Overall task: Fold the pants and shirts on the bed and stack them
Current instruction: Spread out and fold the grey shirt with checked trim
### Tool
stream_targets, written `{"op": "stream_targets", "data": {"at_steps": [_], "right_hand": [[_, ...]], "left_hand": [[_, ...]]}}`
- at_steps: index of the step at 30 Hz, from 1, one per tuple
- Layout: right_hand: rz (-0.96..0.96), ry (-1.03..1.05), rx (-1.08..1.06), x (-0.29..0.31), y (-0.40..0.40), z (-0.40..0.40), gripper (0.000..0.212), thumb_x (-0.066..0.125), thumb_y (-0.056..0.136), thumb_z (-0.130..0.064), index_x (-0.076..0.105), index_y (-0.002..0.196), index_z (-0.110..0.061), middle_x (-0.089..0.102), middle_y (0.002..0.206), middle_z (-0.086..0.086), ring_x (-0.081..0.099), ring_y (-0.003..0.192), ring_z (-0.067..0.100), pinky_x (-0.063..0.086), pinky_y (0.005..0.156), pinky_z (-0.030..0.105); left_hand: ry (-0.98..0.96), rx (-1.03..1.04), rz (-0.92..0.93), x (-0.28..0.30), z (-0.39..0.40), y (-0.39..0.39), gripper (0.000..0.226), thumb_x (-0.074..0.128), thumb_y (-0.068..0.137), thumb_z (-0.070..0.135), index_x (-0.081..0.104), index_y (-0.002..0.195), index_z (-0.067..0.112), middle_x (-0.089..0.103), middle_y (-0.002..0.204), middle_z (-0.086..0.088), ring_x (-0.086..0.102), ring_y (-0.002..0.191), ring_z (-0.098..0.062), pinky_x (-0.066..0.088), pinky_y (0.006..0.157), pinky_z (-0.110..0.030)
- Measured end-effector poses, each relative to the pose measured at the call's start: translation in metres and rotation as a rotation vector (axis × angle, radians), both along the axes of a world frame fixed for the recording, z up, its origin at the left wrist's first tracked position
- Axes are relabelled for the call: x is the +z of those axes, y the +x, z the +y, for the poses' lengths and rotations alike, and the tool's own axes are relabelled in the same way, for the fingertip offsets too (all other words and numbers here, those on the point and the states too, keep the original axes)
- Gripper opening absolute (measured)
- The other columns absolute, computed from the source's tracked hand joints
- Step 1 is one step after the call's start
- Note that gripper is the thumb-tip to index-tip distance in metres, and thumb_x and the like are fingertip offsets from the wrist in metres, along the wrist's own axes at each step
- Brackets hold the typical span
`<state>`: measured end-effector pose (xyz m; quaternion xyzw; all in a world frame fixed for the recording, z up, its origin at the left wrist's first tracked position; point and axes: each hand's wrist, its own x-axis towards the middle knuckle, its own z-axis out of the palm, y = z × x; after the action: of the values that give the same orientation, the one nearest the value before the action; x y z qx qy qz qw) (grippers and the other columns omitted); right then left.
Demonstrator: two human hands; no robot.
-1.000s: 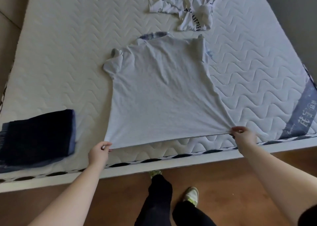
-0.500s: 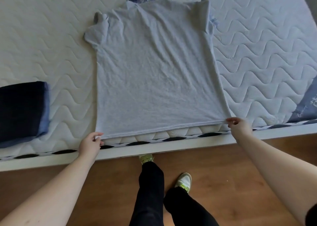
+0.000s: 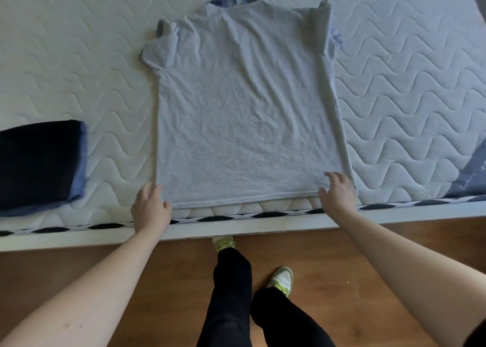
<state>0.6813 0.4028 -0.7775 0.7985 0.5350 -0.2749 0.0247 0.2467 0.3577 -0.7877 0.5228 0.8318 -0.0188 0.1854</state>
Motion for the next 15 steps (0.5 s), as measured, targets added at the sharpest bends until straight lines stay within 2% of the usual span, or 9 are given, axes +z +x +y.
{"op": "stream_targets", "data": {"at_steps": [2, 5, 8, 12, 15], "right_hand": [[0.034, -0.057, 0.2, -0.003, -0.033, 0.001, 0.057, 0.05, 0.097, -0.028, 0.033, 0.151, -0.02, 0.027, 0.159, 0.004, 0.025, 0.144, 0.027, 0.022, 0.115, 0.043], [0.103, -0.106, 0.448, -0.01, -0.084, 0.007, 0.06, 0.04, 0.102, -0.04, 0.016, 0.156, -0.025, 0.009, 0.165, -0.001, 0.007, 0.151, 0.022, 0.011, 0.12, 0.045], [0.142, -0.132, 0.604, -0.018, -0.129, 0.01, 0.062, 0.035, 0.103, -0.043, 0.009, 0.157, -0.028, 0.0, 0.165, -0.002, 0.001, 0.151, 0.022, 0.008, 0.12, 0.046], [0.098, -0.175, 0.673, -0.029, -0.157, -0.007, 0.057, 0.037, 0.1, -0.035, 0.017, 0.154, -0.029, 0.013, 0.16, -0.001, 0.011, 0.147, 0.023, 0.022, 0.115, 0.045], [0.044, -0.172, 0.67, -0.027, -0.158, -0.008, 0.05, 0.039, 0.099, -0.028, 0.03, 0.148, -0.027, 0.033, 0.145, 0.003, 0.032, 0.133, 0.027, 0.035, 0.105, 0.041]], "left_hand": [[-0.028, -0.225, 0.014, -0.001, 0.007, 0.011, 0.053, 0.056, 0.091, 0.02, 0.044, 0.142, 0.019, 0.029, 0.155, -0.008, 0.031, 0.14, -0.03, 0.032, 0.107, -0.048], [-0.077, -0.502, 0.035, -0.01, 0.021, 0.033, 0.061, 0.045, 0.097, 0.029, 0.022, 0.154, 0.027, 0.006, 0.164, -0.002, 0.005, 0.15, -0.022, 0.016, 0.118, -0.046], [-0.171, -0.634, 0.005, -0.022, 0.03, 0.052, 0.063, 0.032, 0.102, 0.035, -0.002, 0.155, 0.035, -0.017, 0.162, 0.004, -0.014, 0.149, -0.018, 0.001, 0.119, -0.045], [-0.283, -0.687, -0.007, -0.037, 0.018, 0.055, 0.064, 0.023, 0.103, 0.044, -0.017, 0.152, 0.037, -0.027, 0.159, 0.005, -0.021, 0.148, -0.02, -0.001, 0.121, -0.047], [-0.264, -0.722, -0.019, -0.036, 0.012, 0.046, 0.061, 0.025, 0.104, 0.044, -0.007, 0.155, 0.034, -0.018, 0.162, 0.004, -0.014, 0.149, -0.02, 0.008, 0.121, -0.046]]}}
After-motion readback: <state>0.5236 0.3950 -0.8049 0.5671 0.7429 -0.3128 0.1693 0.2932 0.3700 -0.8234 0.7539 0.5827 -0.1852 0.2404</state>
